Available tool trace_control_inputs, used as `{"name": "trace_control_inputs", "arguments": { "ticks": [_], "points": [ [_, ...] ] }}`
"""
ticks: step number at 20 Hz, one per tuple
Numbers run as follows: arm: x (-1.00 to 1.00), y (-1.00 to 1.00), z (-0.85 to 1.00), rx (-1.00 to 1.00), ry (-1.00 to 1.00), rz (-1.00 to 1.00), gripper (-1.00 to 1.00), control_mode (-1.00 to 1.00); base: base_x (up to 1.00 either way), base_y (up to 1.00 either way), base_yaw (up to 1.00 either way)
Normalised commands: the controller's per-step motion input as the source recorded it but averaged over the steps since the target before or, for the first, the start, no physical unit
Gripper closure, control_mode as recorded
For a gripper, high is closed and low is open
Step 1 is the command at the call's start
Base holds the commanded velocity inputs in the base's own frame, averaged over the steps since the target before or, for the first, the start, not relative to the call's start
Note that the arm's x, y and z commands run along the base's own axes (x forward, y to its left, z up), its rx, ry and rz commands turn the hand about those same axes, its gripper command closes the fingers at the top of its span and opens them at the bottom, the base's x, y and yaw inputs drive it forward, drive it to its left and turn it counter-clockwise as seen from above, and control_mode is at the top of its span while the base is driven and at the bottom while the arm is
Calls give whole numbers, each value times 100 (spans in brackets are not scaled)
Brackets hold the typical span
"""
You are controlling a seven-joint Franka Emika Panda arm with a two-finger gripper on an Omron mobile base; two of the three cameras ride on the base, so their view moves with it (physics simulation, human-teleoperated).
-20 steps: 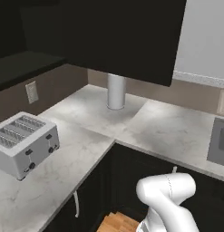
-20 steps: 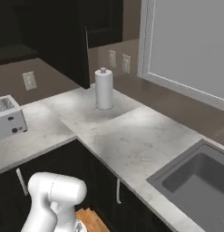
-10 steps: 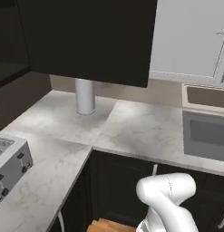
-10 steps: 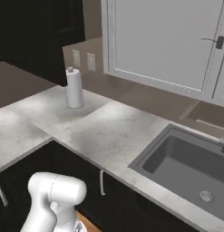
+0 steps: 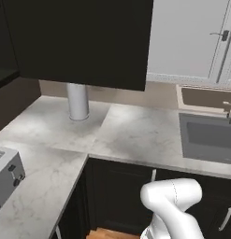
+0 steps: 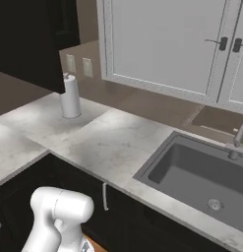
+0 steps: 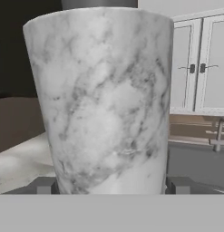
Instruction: Locate and retrieve the dish brush and soap dispenser from the cabinet. Place them next to the sink.
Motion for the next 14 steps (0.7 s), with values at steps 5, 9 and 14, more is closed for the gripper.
{"name": "trace_control_inputs", "arguments": {
  "ticks": [5, 9, 14],
  "points": [
    [0, 0, 0, 0, 0, 0, 100, 100, 35, 1, -30],
    [0, 0, 0, 0, 0, 0, 100, 100, 32, -7, -23],
    [0, 0, 0, 0, 0, 0, 100, 100, 37, 6, -25]
  ]
}}
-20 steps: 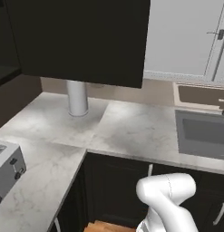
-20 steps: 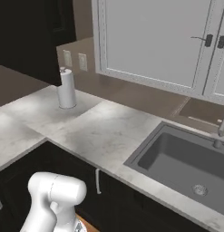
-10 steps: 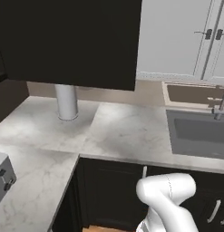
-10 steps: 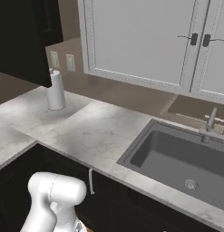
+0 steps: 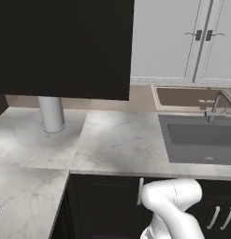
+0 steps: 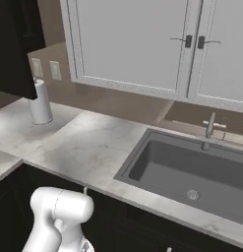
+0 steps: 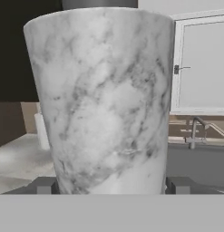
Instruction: Locate and retrieve the dish brush and soap dispenser from the cabinet. Place them next to the sink.
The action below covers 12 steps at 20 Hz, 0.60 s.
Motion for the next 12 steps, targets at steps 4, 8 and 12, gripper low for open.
{"name": "trace_control_inputs", "arguments": {
  "ticks": [4, 8, 12],
  "points": [
    [0, 0, 0, 0, 0, 0, 100, 100, 26, 18, -21],
    [0, 0, 0, 0, 0, 0, 100, 100, 17, 18, -13],
    [0, 0, 0, 0, 0, 0, 100, 100, 4, 8, -5]
  ]
}}
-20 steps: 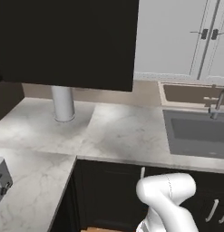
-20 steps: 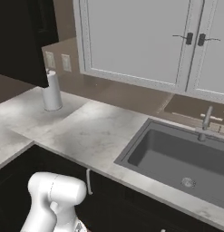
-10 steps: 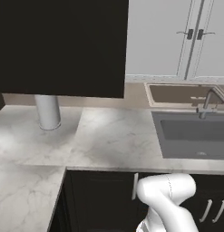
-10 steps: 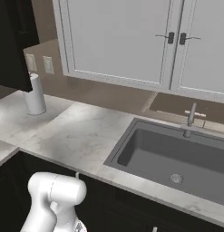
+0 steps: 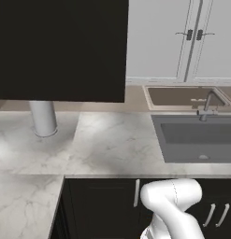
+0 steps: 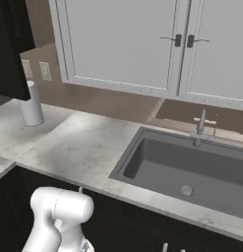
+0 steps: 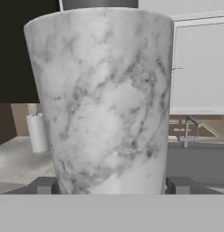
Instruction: Locate and retrieve the dish brush and soap dispenser from the cabinet. Place them next to the sink.
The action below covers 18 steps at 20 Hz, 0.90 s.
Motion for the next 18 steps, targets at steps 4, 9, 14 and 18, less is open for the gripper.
{"name": "trace_control_inputs", "arguments": {
  "ticks": [4, 9, 14, 18],
  "points": [
    [0, 0, 0, 0, 0, 0, 100, 100, 4, 8, -5],
    [2, 0, 0, 0, 0, 0, 100, -100, 2, 2, -1],
    [38, 0, 0, 0, 1, 0, 100, -100, 0, 0, 0],
    [86, -8, 0, 1, 8, 4, 100, -100, 0, 0, 0]
  ]
}}
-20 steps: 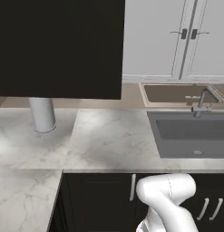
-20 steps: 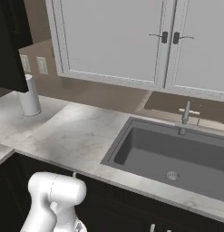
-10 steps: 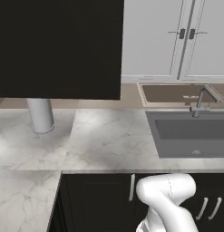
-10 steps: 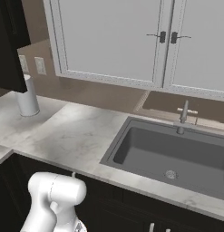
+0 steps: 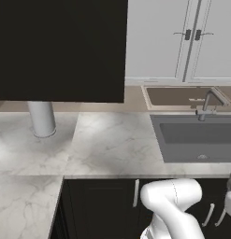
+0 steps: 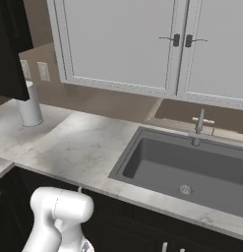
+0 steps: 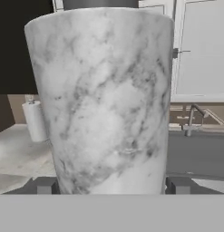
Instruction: Locate and retrieve the dish brush and soap dispenser from the cabinet. Place them next to the sink.
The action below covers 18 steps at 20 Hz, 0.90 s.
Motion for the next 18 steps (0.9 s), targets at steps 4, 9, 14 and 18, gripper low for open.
{"name": "trace_control_inputs", "arguments": {
  "ticks": [4, 9, 14, 18],
  "points": [
    [98, -8, -8, 1, 4, 2, 100, -100, 0, 0, 0],
    [97, -28, -28, 1, -3, 0, 100, -100, 0, 0, 0],
    [88, -30, -43, 0, -12, 0, 100, -100, 0, 0, 0],
    [81, -31, -53, 0, -9, 1, 100, -100, 0, 0, 0]
  ]
}}
